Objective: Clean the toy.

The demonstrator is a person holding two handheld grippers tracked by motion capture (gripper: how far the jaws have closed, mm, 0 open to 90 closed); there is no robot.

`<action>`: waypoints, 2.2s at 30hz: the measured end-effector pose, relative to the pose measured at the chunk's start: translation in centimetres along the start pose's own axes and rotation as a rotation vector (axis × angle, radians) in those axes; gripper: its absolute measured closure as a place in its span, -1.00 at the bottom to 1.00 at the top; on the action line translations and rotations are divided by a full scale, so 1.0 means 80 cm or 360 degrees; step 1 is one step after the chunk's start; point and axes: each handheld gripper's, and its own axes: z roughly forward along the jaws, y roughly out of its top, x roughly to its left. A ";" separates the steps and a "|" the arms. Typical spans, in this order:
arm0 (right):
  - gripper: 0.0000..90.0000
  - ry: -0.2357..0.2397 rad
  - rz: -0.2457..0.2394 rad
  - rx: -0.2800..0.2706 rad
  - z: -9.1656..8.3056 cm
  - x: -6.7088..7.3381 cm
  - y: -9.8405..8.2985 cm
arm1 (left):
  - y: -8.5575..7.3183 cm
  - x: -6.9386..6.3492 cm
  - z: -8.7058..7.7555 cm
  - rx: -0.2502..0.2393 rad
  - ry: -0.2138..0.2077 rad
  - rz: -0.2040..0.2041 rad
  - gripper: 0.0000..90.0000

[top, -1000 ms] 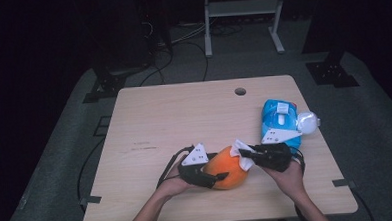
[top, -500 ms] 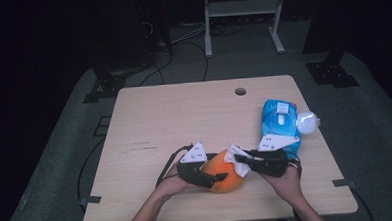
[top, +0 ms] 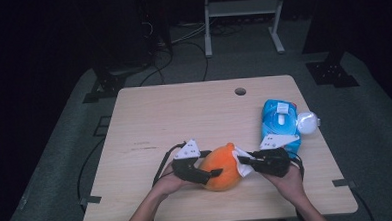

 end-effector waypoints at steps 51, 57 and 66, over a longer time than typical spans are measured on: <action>0.76 0.0055 -0.0143 0.0021 -0.006 0.027 0.026 | 0.013 -0.049 0.033 0.0017 -0.0019 0.0250 -0.45; 0.75 -0.0071 0.0052 0.0037 -0.025 -0.024 0.004 | 0.012 -0.045 0.031 0.0004 -0.0031 0.0230 -0.45; 0.76 0.0021 -0.0037 0.0018 -0.016 0.006 0.015 | 0.014 -0.046 0.034 -0.0009 -0.0022 0.0188 -0.49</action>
